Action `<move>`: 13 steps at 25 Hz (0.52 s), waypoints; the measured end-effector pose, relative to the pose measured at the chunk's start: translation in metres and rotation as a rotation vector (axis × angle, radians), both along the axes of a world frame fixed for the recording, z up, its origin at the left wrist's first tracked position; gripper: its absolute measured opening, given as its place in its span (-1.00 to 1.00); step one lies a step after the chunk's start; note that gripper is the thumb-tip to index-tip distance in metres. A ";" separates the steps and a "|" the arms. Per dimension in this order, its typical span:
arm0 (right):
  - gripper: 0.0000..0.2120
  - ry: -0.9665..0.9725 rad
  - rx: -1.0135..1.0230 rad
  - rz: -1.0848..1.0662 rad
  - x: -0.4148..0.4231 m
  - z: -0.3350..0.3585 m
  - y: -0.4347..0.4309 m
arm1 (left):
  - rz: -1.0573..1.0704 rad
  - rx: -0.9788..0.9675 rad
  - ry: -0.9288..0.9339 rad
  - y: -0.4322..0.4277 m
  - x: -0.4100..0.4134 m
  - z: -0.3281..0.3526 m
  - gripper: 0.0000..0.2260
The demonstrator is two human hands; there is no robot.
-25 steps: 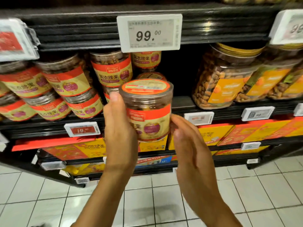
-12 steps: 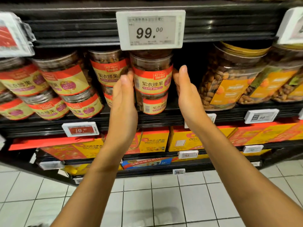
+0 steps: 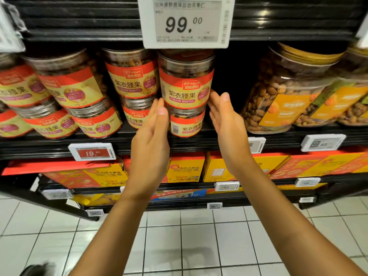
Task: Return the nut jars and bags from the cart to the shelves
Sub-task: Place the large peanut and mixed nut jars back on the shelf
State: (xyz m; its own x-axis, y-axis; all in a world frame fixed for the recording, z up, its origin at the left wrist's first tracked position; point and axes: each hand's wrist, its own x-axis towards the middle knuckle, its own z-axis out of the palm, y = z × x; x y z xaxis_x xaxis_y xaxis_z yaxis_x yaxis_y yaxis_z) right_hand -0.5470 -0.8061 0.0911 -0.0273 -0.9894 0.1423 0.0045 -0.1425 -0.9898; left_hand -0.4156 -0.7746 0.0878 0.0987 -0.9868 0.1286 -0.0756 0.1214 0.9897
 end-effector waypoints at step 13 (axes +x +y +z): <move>-0.75 -0.048 0.012 -0.085 0.002 0.002 -0.002 | 0.033 -0.026 -0.060 -0.003 -0.008 -0.002 -0.53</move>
State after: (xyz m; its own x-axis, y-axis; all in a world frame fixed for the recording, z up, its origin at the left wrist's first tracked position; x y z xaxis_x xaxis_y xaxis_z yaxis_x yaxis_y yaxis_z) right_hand -0.5449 -0.8083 0.0930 -0.1181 -0.9848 0.1273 0.0402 -0.1329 -0.9903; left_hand -0.4240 -0.7775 0.0859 0.1227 -0.9793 0.1607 -0.1389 0.1434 0.9799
